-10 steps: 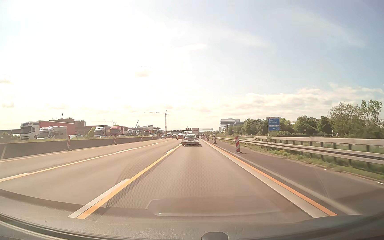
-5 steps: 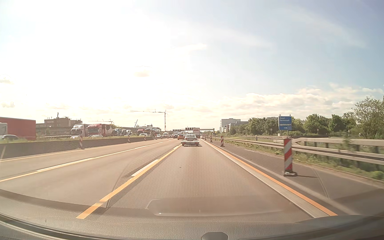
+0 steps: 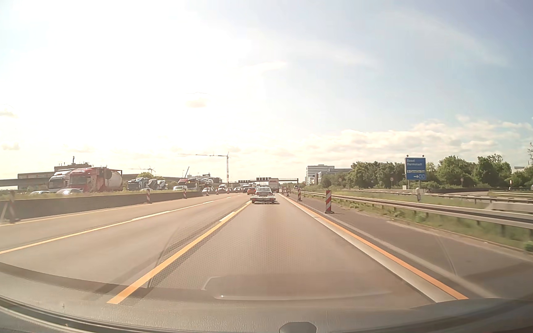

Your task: Follow the waypoints while adhering to traffic rules and regulations

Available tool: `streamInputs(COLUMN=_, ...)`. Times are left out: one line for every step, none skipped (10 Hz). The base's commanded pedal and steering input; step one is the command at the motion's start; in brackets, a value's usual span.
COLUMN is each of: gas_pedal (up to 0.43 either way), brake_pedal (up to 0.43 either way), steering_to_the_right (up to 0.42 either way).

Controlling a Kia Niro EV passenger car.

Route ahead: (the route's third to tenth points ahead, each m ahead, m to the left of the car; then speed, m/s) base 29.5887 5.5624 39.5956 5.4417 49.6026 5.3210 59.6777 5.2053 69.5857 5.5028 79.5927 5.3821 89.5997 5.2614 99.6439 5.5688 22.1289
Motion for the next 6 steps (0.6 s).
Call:
streamInputs(gas_pedal=0.098, brake_pedal=0.000, steering_to_the_right=0.000)
streamInputs(gas_pedal=0.098, brake_pedal=0.000, steering_to_the_right=0.000)
streamInputs(gas_pedal=0.098, brake_pedal=0.000, steering_to_the_right=0.000)
streamInputs(gas_pedal=0.098, brake_pedal=0.000, steering_to_the_right=0.001)
streamInputs(gas_pedal=0.098, brake_pedal=0.000, steering_to_the_right=0.000)
streamInputs(gas_pedal=0.098, brake_pedal=0.000, steering_to_the_right=0.000)
